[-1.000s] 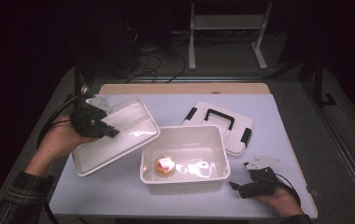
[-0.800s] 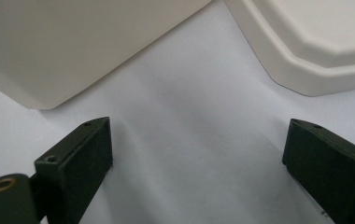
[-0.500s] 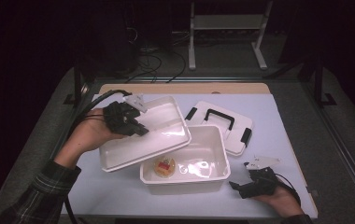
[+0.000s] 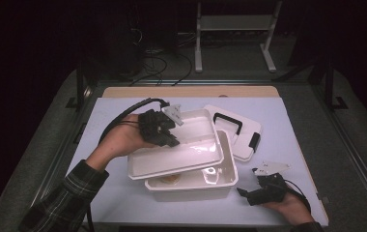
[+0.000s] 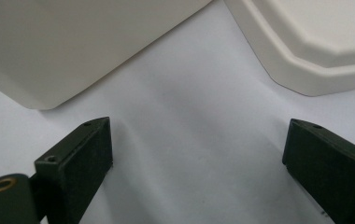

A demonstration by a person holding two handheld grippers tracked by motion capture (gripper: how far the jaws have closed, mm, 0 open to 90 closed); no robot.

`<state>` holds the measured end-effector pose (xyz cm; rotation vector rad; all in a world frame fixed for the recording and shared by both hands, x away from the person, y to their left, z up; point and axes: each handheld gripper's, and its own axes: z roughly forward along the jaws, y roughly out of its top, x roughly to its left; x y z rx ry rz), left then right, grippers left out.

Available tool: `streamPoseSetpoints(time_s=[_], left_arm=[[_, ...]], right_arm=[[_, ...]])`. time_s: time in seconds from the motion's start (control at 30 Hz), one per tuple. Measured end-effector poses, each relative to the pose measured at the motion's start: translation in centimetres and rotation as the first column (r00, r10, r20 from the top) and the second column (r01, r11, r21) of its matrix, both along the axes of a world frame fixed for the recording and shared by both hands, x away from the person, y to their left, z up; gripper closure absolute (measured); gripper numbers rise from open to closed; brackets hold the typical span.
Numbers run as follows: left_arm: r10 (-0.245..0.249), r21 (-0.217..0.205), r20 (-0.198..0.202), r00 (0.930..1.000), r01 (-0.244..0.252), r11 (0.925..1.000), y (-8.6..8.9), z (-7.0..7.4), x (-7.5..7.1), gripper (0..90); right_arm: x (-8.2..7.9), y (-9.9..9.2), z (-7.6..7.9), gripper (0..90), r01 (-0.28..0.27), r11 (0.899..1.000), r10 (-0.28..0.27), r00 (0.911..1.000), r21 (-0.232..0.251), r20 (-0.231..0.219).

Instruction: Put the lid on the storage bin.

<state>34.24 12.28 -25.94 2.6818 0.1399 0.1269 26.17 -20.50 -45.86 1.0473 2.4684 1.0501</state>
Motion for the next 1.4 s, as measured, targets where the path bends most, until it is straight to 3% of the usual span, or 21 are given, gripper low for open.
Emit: streamPoseSetpoints(time_s=[0.47, 0.83, 1.4], left_arm=[[-0.075, 0.045, -0.034, 0.9966, 0.077, 0.9961, -3.5, -2.2, -0.1, 88.5], [-0.079, 0.040, -0.048, 0.9957, 0.081, 0.9959, -4.0, -3.9, -0.1, 88.5], [-0.068, 0.047, -0.054, 0.9962, 0.071, 0.9964, -4.1, -4.9, -0.1, 88.5]], right_arm=[[0.0, 0.0, 0.0, 7.7, -0.001, 1.000, 0.001, 1.0000, 0.001, 0.001], [0.0, 0.0, 0.0, 7.8, -0.003, 1.000, 0.003, 1.0000, -0.002, 0.003], [0.0, 0.0, 0.0, 7.7, -0.002, 1.000, 0.002, 1.0000, -0.002, 0.002]])
